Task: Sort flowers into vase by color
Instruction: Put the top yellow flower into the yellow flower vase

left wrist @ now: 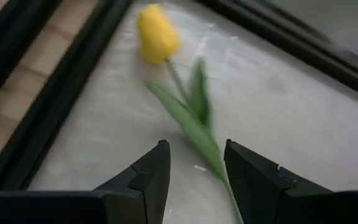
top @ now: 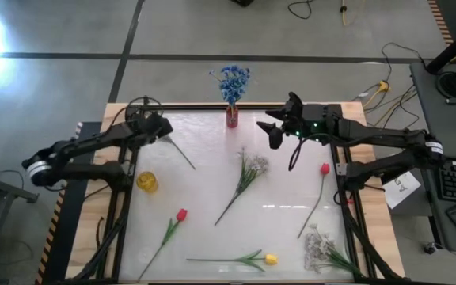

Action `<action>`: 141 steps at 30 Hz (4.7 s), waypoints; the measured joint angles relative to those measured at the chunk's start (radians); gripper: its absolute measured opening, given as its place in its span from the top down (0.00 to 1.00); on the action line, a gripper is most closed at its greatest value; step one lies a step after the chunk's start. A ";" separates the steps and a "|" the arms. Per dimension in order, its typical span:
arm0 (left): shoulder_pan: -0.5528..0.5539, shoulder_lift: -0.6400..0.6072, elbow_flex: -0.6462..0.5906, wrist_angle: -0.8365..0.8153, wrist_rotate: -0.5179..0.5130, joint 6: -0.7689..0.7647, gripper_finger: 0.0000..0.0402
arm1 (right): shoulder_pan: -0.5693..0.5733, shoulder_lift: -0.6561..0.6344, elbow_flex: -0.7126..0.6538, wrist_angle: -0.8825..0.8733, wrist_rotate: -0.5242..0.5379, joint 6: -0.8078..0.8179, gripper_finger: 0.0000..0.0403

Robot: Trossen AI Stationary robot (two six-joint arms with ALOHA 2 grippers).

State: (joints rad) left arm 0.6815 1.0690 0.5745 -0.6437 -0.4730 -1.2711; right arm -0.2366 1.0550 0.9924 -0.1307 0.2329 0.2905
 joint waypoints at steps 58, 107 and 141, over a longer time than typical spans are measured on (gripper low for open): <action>-0.138 -0.337 0.171 0.437 0.703 1.102 1.00 | 0.159 0.016 0.093 0.061 -0.148 -0.305 0.70; -0.138 -1.068 0.098 0.129 1.058 1.184 1.00 | 0.536 0.396 0.509 0.079 0.448 -0.159 0.71; -0.139 -1.069 -0.241 0.628 1.165 0.986 1.00 | 0.595 0.386 0.509 0.076 0.449 -0.117 0.67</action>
State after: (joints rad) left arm 0.5423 -0.0002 0.3334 -0.0162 0.6921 -0.2850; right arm 0.3581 1.4414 1.5009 -0.0551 0.6822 0.1739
